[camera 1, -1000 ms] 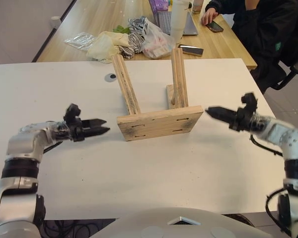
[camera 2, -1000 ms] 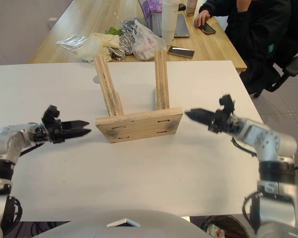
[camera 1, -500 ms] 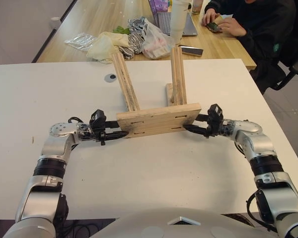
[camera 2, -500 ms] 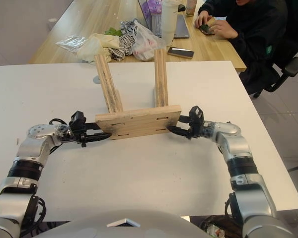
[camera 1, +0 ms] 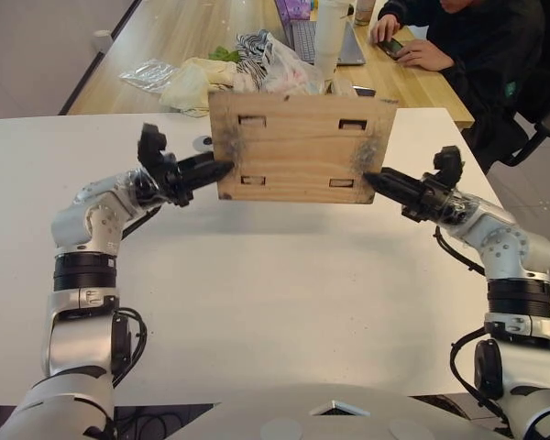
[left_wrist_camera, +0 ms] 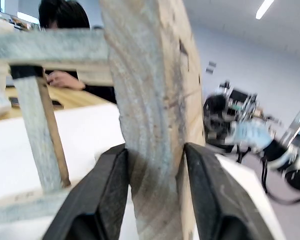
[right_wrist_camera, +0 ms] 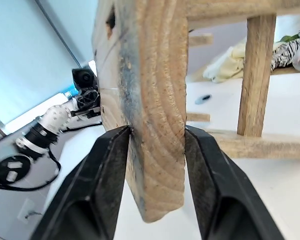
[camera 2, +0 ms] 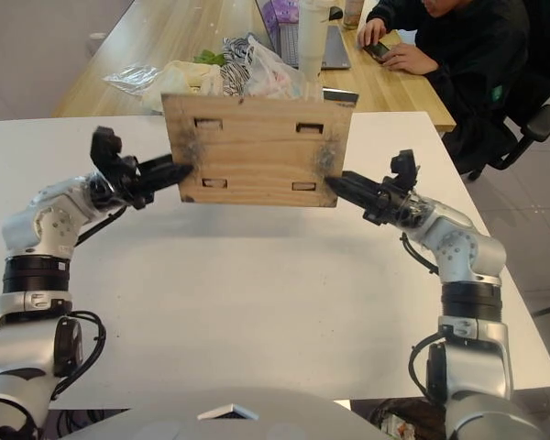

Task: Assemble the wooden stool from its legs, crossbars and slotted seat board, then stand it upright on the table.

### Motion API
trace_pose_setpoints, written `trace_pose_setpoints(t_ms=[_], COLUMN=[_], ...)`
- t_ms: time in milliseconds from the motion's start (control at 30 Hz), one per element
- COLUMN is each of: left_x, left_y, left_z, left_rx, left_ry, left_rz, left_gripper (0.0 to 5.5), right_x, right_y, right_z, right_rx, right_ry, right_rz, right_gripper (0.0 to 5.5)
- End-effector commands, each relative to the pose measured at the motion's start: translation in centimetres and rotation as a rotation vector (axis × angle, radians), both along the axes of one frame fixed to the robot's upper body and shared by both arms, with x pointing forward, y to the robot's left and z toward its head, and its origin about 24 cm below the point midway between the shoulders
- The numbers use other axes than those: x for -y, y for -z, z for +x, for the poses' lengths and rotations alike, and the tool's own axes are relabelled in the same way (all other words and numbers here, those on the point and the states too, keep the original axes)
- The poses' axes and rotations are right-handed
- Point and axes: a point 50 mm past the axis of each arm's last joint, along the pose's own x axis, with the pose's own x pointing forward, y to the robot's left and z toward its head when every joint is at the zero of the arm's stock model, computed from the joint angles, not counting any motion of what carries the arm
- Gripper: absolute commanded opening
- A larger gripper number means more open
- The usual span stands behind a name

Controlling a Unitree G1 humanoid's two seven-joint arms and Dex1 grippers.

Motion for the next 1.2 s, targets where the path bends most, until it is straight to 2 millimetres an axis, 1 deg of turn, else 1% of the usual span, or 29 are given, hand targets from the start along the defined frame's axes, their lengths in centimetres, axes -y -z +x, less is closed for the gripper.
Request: trace_pose_setpoints(t_ms=[33, 100, 200, 267, 400, 467, 500, 533, 567, 600, 667, 733, 767, 800, 867, 900, 933, 967, 1000, 1033, 1100, 1200], left_x=[2.8, 3.3, 4.1, 4.7, 5.3, 5.8, 6.0, 6.1, 6.0, 5.6, 4.3, 2.6, 2.1, 1.7, 0.6, 0.2, -0.1, -0.1, 0.1, 0.1, 0.1, 0.5], left_y=[-3.3, -3.5, -3.0, -2.1, -1.0, -1.3, -1.8, -2.5, -3.3, -3.8, -3.7, -2.3, -1.3, -0.3, 2.7, 4.5, 6.1, 7.5, 8.6, 9.5, 11.0, 12.4], left_z=[1.1, 1.9, 3.5, 4.8, 7.7, 9.1, 9.6, 10.0, 10.4, 10.7, 11.0, 10.9, 10.7, 10.4, 9.6, 8.9, 8.2, 7.6, 7.0, 6.5, 5.4, 4.4], left_rx=[-0.098, -0.215, -0.365, -0.467, -0.597, -0.610, -0.594, -0.566, -0.540, -0.534, -0.551, -0.577, -0.595, -0.601, -0.562, -0.538, -0.535, -0.580, -0.579, -0.566, -0.487, -0.437], left_ry=[-0.089, -0.144, -0.226, -0.300, -0.454, -0.524, -0.545, -0.562, -0.568, -0.599, -0.695, -0.825, -0.874, -0.919, -1.056, -1.125, -1.172, -1.179, -1.182, -1.193, -1.283, -1.421], left_rz=[-0.062, -0.099, -0.148, -0.178, -0.227, -0.252, -0.266, -0.296, -0.369, -0.447, -0.585, -0.668, -0.680, -0.655, -0.472, -0.340, -0.263, -0.288, -0.281, -0.266, -0.140, 0.065], left_gripper=[1.60, 1.60, 1.60, 1.60, 1.60, 1.60, 1.96, 2.09, 2.23, 2.35, 2.61, 2.92, 3.07, 3.18, 3.18, 3.18, 3.18, 3.18, 3.18, 3.18, 3.18, 3.18], right_x=[-3.5, -3.7, -4.2, -4.6, -4.9, -5.1, -5.2, -5.1, -4.8, -4.2, -2.3, -0.3, 0.6, 1.2, 2.0, 2.0, 1.8, 1.6, 1.4, 1.2, 0.6, -1.7], right_y=[-3.7, -5.1, -6.4, -6.4, -5.6, -5.1, -5.1, -5.1, -5.3, -5.5, -5.9, -5.7, -5.3, -4.8, -2.9, -1.5, -0.1, 1.3, 2.7, 3.8, 5.4, 6.9], right_z=[0.1, 1.7, 5.1, 7.4, 10.5, 11.9, 12.4, 12.8, 13.1, 13.3, 13.4, 13.1, 12.8, 12.6, 11.9, 11.3, 10.7, 10.1, 9.3, 8.5, 7.2, 5.6], right_rx=[0.006, -0.046, -0.192, -0.307, -0.461, -0.523, -0.534, -0.536, -0.526, -0.515, -0.478, -0.431, -0.412, -0.394, -0.334, -0.288, -0.257, -0.235, -0.223, -0.211, -0.190, -0.160], right_ry=[-0.085, 0.009, 0.169, 0.266, 0.425, 0.513, 0.549, 0.580, 0.616, 0.656, 0.719, 0.749, 0.760, 0.773, 0.810, 0.813, 0.811, 0.798, 0.785, 0.775, 0.777, 0.790], right_rz=[0.161, 0.222, 0.322, 0.377, 0.428, 0.460, 0.471, 0.483, 0.501, 0.557, 0.686, 0.824, 0.883, 0.914, 0.868, 0.790, 0.713, 0.655, 0.618, 0.601, 0.608, 0.534], right_gripper=[1.61, 1.61, 1.61, 1.57, 1.51, 1.48, 1.47, 1.47, 1.47, 1.75, 2.02, 2.41, 2.57, 2.71, 2.71, 2.71, 2.71, 2.71, 2.71, 2.71, 2.71, 2.71])
